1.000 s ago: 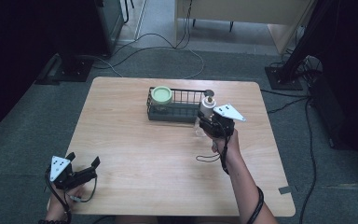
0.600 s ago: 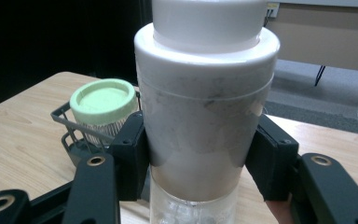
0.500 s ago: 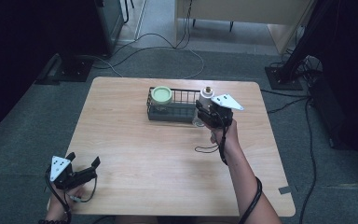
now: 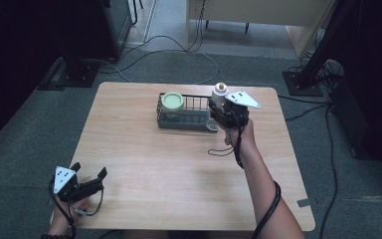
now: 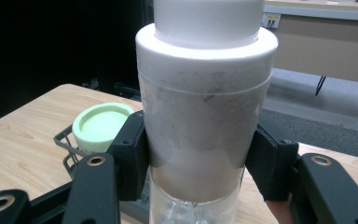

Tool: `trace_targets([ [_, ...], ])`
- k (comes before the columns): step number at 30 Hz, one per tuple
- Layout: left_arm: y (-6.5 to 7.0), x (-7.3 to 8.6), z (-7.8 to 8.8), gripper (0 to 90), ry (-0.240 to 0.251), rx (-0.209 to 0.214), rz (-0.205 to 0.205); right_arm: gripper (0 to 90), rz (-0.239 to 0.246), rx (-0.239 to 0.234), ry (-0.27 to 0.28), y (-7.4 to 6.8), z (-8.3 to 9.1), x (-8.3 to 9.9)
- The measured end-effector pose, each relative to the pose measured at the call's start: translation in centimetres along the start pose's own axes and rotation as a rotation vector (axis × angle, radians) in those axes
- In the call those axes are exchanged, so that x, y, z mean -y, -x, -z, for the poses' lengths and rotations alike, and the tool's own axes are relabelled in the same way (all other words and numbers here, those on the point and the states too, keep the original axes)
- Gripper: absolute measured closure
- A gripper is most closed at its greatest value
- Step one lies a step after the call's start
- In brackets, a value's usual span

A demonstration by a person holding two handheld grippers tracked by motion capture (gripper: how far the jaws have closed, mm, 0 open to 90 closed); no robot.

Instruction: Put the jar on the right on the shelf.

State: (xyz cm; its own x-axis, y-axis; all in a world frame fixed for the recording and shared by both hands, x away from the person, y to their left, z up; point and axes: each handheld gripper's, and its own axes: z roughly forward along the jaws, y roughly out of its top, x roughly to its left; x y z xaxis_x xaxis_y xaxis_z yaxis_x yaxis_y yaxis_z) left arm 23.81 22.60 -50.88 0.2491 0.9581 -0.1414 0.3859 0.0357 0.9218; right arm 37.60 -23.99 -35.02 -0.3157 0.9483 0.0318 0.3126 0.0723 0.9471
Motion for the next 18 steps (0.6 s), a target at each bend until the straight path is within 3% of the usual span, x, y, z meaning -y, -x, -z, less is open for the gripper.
trace_targets([
  [18,0.0,0.0,0.0,0.0,0.001,0.002,0.002,45.7,-0.014,0.021,0.005,0.2,-2.2,-2.1],
])
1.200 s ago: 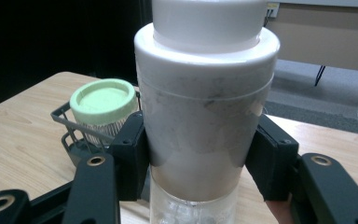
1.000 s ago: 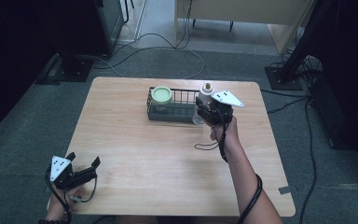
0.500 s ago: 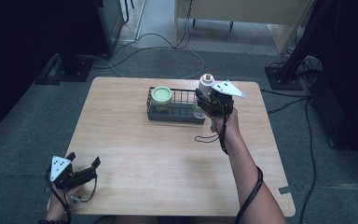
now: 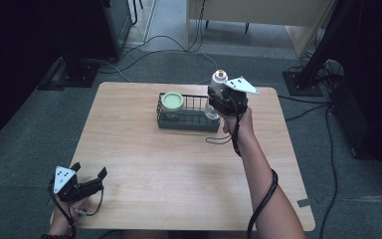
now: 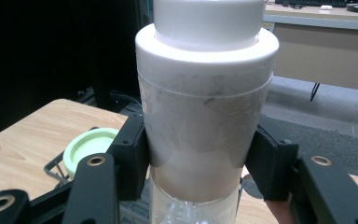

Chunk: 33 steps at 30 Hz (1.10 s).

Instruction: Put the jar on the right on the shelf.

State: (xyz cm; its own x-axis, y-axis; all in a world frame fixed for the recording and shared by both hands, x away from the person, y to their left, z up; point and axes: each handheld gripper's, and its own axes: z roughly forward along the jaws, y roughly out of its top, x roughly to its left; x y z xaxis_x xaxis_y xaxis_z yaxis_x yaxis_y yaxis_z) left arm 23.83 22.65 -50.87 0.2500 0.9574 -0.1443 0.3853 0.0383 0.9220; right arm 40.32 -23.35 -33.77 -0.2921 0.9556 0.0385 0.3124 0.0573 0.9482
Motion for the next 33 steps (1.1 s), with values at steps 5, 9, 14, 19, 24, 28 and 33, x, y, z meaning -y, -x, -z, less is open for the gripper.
trace_targets([
  [5,0.0,0.0,0.0,0.0,0.0,0.001,0.0,45.7,-0.011,0.021,-0.006,0.2,-1.5,0.2],
  [9,0.0,0.0,0.0,0.0,0.002,0.004,0.001,45.7,-0.013,0.031,-0.01,0.3,-2.0,0.2],
  [14,0.0,0.0,0.0,0.0,0.003,0.005,0.0,45.7,-0.023,0.047,-0.022,0.6,-2.9,0.6],
  [19,0.0,0.0,0.0,0.0,0.0,0.004,-0.001,45.7,-0.007,0.045,-0.034,0.4,-3.6,1.3],
  [24,0.0,0.0,0.0,0.0,0.001,0.004,-0.002,45.6,0.004,0.051,-0.057,0.1,-4.2,2.3],
  [28,0.0,0.0,0.0,0.0,0.001,0.005,-0.001,45.6,0.007,0.05,-0.07,-0.2,-4.5,3.2],
  [33,0.0,0.0,0.0,0.0,0.001,0.005,-0.001,45.6,0.019,0.051,-0.092,-0.4,-4.6,4.6],
])
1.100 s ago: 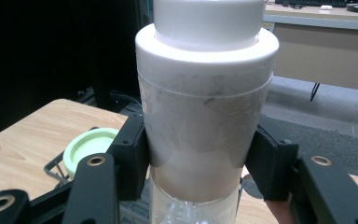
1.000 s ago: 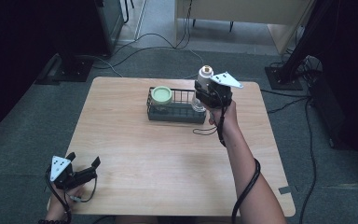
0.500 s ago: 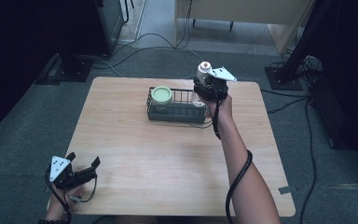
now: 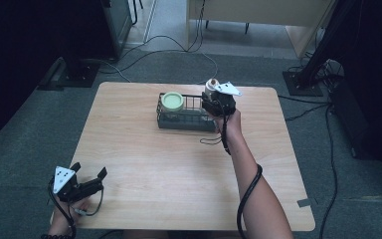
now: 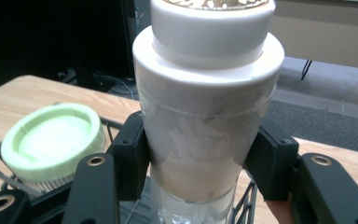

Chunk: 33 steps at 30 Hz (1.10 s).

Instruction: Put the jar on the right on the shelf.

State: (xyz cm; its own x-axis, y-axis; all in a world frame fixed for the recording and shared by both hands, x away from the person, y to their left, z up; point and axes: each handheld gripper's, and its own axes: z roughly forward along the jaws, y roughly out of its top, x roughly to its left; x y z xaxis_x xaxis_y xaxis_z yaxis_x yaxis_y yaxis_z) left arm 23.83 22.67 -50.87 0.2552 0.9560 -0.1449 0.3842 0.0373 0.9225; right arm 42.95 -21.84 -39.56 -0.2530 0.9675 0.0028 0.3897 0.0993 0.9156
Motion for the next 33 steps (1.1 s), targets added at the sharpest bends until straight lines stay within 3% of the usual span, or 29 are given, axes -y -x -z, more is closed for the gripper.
trace_targets([
  [11,0.1,0.0,0.0,0.0,-0.001,-0.005,-0.002,45.1,-0.009,0.008,0.012,0.0,0.2,0.9],
  [12,0.1,0.0,0.0,0.0,-0.001,-0.005,-0.002,41.4,-0.016,-0.015,0.008,0.2,0.3,0.9],
  [18,0.1,0.0,0.0,0.0,-0.002,-0.004,-0.003,40.6,-0.013,-0.016,0.005,0.5,0.5,1.2],
  [32,0.1,0.0,0.0,0.0,-0.002,-0.005,-0.005,35.5,-0.003,-0.07,-0.008,1.2,1.5,4.5],
  [33,0.1,0.0,0.0,0.0,-0.002,-0.005,-0.005,30.9,-0.003,-0.07,-0.008,1.2,1.5,4.5],
])
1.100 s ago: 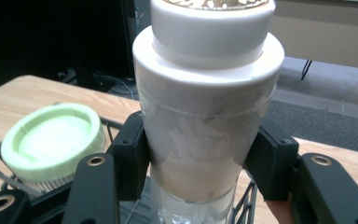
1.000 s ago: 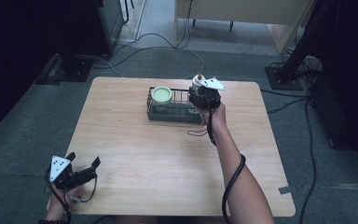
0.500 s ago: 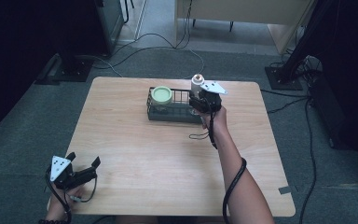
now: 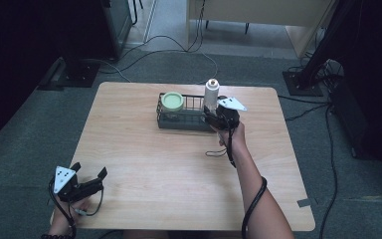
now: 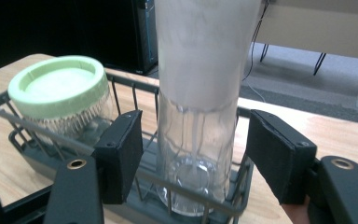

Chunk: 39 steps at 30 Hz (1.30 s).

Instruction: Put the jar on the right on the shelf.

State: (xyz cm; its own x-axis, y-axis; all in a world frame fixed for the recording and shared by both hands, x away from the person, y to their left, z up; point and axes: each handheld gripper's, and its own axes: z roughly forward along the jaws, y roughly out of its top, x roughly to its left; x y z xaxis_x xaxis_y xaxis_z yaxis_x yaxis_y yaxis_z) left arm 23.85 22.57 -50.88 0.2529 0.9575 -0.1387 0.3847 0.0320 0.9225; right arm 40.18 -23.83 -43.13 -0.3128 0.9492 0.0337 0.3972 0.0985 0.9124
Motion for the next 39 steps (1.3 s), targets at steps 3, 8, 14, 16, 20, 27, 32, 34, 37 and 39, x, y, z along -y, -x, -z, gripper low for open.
trace_targets([
  [3,0.0,0.0,0.0,0.0,0.0,0.0,-0.001,30.1,-0.013,-0.023,-0.012,0.3,0.2,0.8],
  [8,0.0,0.0,0.0,0.0,-0.001,-0.001,-0.003,8.0,-0.016,-0.02,-0.015,0.5,0.4,1.4],
  [14,0.0,0.0,0.0,0.0,-0.001,-0.001,-0.004,0.0,-0.038,-0.021,0.002,0.9,1.1,2.5],
  [16,0.0,0.0,0.0,0.0,-0.001,-0.001,-0.004,0.0,-0.032,-0.023,-0.001,1.0,1.2,2.9],
  [20,0.0,0.0,0.0,0.0,-0.002,-0.001,-0.005,0.0,-0.034,-0.02,-0.004,1.2,1.4,3.2],
  [27,0.0,0.0,0.0,0.0,0.0,0.0,-0.004,0.0,-0.029,-0.014,-0.016,1.4,1.9,4.3],
  [32,0.0,0.0,0.0,0.0,-0.002,-0.001,-0.005,0.0,-0.023,-0.009,-0.021,1.7,2.3,4.8],
  [34,0.0,0.0,0.0,0.0,-0.003,-0.001,-0.006,0.0,-0.023,-0.008,-0.022,1.8,2.3,4.9],
  [37,0.0,0.0,0.0,0.0,-0.003,-0.001,-0.006,0.0,-0.028,-0.003,-0.023,2.0,2.7,5.1],
  [39,0.0,0.0,0.0,0.0,-0.003,-0.001,-0.006,0.0,-0.028,-0.001,-0.022,2.1,3.0,5.4],
])
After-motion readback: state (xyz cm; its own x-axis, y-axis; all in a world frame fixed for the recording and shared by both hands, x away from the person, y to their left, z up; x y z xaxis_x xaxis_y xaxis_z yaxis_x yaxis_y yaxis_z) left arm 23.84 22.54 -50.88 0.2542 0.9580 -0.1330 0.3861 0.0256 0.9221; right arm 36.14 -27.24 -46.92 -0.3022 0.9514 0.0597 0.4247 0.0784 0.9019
